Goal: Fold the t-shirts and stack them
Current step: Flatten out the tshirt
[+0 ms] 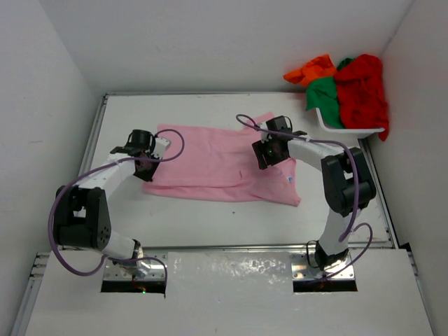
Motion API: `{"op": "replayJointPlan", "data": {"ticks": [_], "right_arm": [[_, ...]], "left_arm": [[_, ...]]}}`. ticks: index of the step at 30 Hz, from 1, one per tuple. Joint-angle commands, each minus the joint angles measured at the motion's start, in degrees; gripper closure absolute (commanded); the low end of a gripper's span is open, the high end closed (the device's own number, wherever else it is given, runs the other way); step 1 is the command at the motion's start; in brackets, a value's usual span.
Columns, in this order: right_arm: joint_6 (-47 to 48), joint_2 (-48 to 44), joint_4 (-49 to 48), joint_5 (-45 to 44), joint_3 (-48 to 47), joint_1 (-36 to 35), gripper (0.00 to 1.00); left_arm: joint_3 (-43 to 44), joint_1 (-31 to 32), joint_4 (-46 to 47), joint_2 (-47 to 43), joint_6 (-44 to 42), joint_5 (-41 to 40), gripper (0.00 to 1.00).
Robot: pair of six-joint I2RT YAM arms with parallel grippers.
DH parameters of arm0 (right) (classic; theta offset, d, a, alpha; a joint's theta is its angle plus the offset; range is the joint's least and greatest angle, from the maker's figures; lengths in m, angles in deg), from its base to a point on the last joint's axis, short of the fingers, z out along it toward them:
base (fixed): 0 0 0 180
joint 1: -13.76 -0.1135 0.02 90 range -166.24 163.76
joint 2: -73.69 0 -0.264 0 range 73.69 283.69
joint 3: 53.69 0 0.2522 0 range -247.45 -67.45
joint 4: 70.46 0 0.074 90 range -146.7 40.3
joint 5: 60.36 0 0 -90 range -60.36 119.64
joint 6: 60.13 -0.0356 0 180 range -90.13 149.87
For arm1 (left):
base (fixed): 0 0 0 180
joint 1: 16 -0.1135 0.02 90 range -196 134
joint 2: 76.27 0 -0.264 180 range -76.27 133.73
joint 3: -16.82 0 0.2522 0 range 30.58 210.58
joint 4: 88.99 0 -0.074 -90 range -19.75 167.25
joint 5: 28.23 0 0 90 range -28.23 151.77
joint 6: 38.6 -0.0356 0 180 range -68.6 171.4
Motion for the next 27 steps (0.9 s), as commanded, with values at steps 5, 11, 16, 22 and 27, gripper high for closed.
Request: {"op": "replayJointPlan", "data": {"ticks": [5,11,16,22,27], "right_arm": [[2.3,3.4,-2.8,-2.4,-4.6,-0.2,0.48],[2.5,5.1,-1.4,-2.7,-5.3,-0.2,0.77],[2.2,5.3,-3.1,-3.3,-5.5,-0.1,1.00],[-0.5,11.5,-0.3,-1.2,-24.8,4.4,1.00],[-11.1,21.5,1.5,1.6,-70.2,9.1,1.00]], "left_arm": [[0.1,-0.7,1.5,0.3,0.4,-0.5,1.00],[0.1,-0.7,1.5,0.3,0.3,-0.9,1.00],[0.4,-0.7,1.8,0.8,0.4,0.8,1.00],[13.3,-0.7,3.6,7.4,0.0,6.2,1.00],[48.2,-1.2,3.0,21.7,6.9,7.3,1.00]]}}
